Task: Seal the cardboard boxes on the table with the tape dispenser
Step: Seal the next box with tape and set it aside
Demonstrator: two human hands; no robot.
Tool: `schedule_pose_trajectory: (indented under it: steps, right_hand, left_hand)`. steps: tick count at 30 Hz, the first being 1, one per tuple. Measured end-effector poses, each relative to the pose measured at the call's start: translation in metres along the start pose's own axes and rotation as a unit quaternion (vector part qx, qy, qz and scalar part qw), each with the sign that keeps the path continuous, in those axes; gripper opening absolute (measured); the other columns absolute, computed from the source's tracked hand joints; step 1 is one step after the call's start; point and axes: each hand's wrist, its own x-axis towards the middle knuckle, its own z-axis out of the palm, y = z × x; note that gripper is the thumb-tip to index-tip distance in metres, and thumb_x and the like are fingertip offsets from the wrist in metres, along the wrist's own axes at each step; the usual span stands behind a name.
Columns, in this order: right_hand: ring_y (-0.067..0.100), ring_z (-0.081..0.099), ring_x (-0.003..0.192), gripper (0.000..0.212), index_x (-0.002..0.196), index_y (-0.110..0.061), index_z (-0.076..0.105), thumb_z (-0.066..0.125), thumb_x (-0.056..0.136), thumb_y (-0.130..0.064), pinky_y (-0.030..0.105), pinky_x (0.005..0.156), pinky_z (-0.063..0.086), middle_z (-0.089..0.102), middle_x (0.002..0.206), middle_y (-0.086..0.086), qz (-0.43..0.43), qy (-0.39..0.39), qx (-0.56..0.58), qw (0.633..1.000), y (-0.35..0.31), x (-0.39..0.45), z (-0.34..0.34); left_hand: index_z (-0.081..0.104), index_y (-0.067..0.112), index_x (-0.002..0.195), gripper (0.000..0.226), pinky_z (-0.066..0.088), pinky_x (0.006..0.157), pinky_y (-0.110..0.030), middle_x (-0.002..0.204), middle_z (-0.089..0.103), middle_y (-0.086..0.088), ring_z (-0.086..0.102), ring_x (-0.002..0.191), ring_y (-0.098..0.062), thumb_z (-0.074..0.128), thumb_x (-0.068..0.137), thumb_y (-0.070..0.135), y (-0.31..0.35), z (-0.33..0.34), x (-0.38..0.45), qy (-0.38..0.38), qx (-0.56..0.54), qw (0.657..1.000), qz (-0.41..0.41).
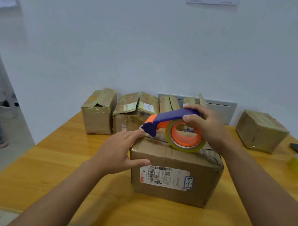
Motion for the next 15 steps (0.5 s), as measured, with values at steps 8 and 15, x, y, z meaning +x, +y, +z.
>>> schedule_pose_trajectory:
  steps: [8,15]
  right_hand:
    - [-0.002,0.063,0.082,0.044,0.115,-0.034,0.065,0.061,0.072,-0.043,0.019,0.068,0.044,0.066,0.102,-0.006,0.012,-0.044,-0.049,0.998,0.001,-0.011,-0.050]
    - [0.009,0.061,0.096,0.050,0.121,-0.030,0.062,0.060,0.074,-0.044,0.022,0.073,0.045,0.065,0.108,-0.003,-0.001,-0.022,-0.061,0.998,0.005,-0.018,-0.048]
  left_hand:
    - [0.037,0.032,0.148,0.101,0.039,0.105,-0.032,0.153,0.037,0.015,0.045,0.131,-0.011,0.027,0.070,0.095,0.001,0.002,0.000,-0.013,0.025,1.000,-0.015]
    - [0.031,0.035,0.150,0.099,0.021,0.120,-0.038,0.159,0.026,0.014,0.019,0.147,-0.008,0.032,0.070,0.094,0.012,-0.009,0.006,-0.044,0.056,0.997,0.013]
